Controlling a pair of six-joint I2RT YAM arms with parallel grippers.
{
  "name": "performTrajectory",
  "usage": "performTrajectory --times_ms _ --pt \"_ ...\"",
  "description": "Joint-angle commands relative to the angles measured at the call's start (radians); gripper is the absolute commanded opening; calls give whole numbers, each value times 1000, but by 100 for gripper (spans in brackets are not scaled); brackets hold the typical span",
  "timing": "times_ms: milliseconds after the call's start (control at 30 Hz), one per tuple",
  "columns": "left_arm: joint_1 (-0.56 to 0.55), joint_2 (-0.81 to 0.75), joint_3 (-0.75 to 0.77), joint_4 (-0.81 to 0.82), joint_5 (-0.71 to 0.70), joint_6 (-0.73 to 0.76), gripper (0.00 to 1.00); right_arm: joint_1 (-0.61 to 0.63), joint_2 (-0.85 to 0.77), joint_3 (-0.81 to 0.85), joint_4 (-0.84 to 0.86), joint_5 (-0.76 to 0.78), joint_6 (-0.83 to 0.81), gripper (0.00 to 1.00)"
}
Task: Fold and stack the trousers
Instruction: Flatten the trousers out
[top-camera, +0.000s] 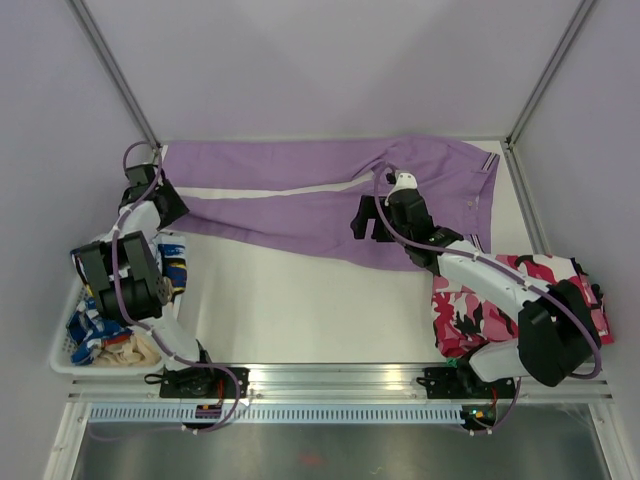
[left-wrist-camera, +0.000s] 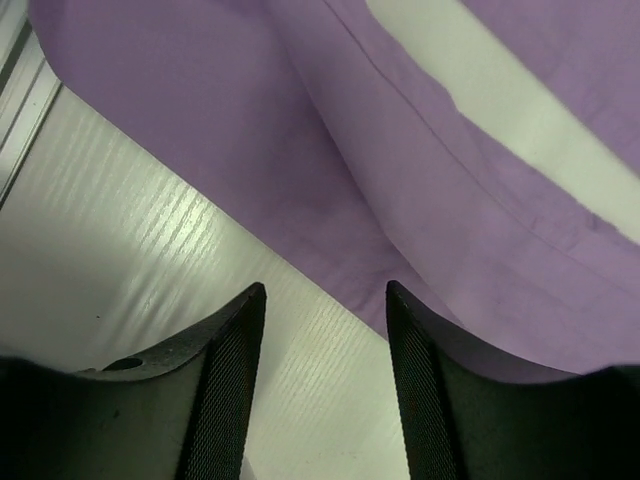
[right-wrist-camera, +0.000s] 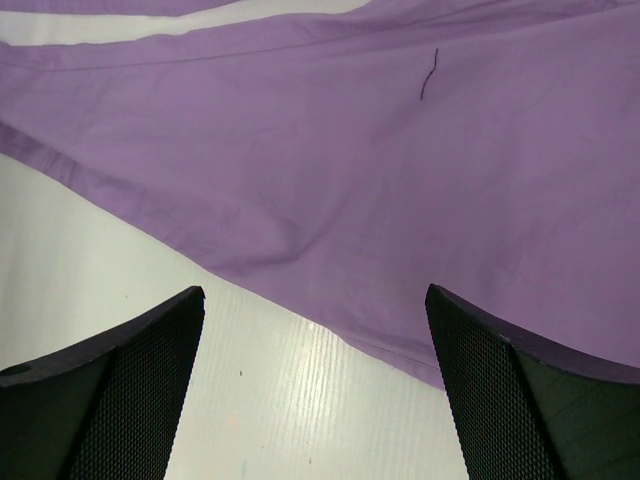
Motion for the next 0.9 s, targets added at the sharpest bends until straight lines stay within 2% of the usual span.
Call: performTrajectory --times_ms 0,167,300,367,400,433,500,533,567,867 --pt "65 -96 -116 -69 -58 -101 57 2 -28 -14 52 8 14 98" --pt "93 -138 -156 -75 -70 -121 54 1 6 -6 50 -12 10 98" --pt "102 -95 -159 -70 -46 -131 54 2 9 -17 81 -9 20 98" --pt "103 -61 -151 -44 -9 -141 50 2 12 -18 81 -9 20 98" --pt "105 -50 -138 -38 3 -146 48 2 15 -18 81 -9 18 98" --pt "105 -41 -130 -30 17 -151 34 2 16 -20 81 -9 15 98" --pt "103 -15 -105 -15 67 -164 26 1 23 -20 81 -1 15 98" --pt "103 -6 -98 -12 85 -166 19 2 24 -18 83 0 12 98" --pt "102 0 -90 -9 100 -166 17 2 26 -18 84 3 13 98" --pt "97 88 -38 3 194 -149 17 2 73 -5 100 -1 21 98"
